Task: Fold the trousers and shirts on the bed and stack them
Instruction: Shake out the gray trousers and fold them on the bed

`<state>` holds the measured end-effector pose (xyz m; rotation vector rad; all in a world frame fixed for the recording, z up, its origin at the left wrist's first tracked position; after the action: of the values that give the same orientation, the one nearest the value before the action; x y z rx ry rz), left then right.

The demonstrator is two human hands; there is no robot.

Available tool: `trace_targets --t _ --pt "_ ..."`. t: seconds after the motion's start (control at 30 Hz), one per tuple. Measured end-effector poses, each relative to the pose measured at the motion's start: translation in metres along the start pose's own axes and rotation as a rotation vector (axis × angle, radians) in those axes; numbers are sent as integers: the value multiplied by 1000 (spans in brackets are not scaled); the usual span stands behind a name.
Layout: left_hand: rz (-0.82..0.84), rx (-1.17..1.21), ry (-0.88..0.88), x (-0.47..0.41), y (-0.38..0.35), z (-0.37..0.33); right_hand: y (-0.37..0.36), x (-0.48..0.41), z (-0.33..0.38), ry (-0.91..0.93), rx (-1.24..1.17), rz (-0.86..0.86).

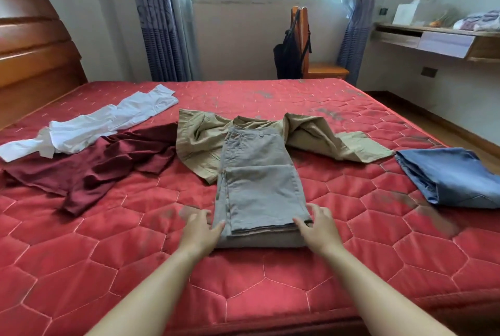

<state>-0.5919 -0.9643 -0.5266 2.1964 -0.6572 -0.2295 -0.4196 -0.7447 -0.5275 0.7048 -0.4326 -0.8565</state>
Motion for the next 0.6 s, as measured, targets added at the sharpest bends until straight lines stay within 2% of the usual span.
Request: trace_targets --t 0.17,0.33,0.5,0.6 --pt "-16 -103 21 -12 -33 3 -30 -8 -15 -68 -20 -6" --pt "4 27 4 -11 -40 -5 -36 3 -10 -5 -132 -15" --pt "31 65 -108 40 -26 -1 -15 49 -24 80 -153 21" --pt "65 120 -182 82 -22 13 -6 83 -41 132 -162 132"
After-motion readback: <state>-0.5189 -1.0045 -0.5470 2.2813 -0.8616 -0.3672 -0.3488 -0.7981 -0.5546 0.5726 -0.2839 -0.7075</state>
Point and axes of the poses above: each hand's wrist, its own x-axis away from the middle knuckle, its own y-axis out of the back of the hand, z = x × y, the point moved 5 cm from there along -x, towards the middle knuckle, and after that the axes turned 6 degrees about -y, right-handed, at the moved point
